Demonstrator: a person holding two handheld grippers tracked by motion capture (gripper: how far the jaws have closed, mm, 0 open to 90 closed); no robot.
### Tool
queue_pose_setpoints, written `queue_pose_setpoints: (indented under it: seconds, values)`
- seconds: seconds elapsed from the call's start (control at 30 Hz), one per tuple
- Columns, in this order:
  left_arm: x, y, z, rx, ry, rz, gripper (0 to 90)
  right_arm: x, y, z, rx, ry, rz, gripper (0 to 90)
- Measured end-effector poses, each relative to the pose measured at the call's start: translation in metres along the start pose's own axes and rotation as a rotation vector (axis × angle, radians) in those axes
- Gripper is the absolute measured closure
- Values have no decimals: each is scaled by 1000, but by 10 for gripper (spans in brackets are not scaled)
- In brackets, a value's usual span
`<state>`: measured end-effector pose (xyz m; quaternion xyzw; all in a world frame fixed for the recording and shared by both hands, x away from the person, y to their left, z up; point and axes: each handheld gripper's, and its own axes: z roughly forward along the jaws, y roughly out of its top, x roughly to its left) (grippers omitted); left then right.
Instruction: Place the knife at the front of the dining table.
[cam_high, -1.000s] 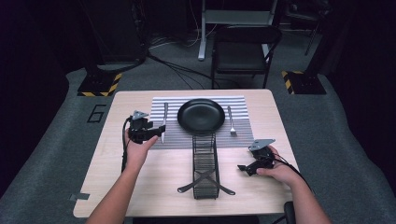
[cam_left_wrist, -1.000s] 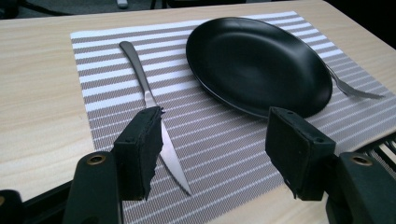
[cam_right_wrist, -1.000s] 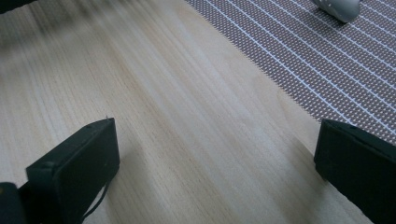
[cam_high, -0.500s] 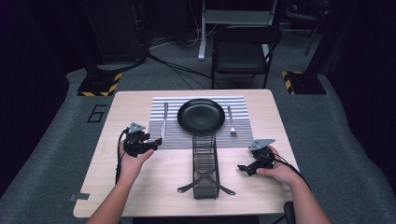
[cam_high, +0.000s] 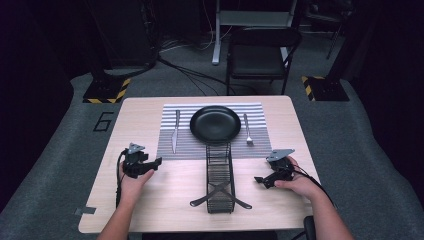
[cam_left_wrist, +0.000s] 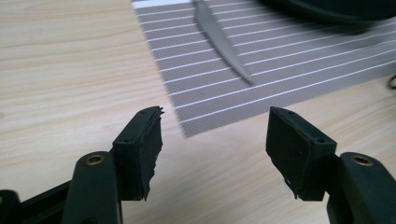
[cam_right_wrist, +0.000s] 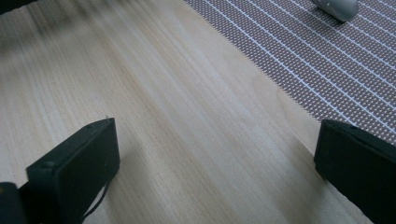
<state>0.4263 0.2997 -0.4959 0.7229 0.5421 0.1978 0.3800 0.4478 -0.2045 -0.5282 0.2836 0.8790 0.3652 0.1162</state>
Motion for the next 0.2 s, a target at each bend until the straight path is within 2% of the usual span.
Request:
queue_pose_setpoints:
  seconds: [0.03,0.17,0.2]
  values:
    - [6,-3,1,-1,35,7,358,0,0,0,0,0,0,0]
    - [19,-9,3,14,99,-2,350,0,0,0,0,0,0,0]
    - [19,-9,3,14,99,-2,350,0,0,0,0,0,0,0]
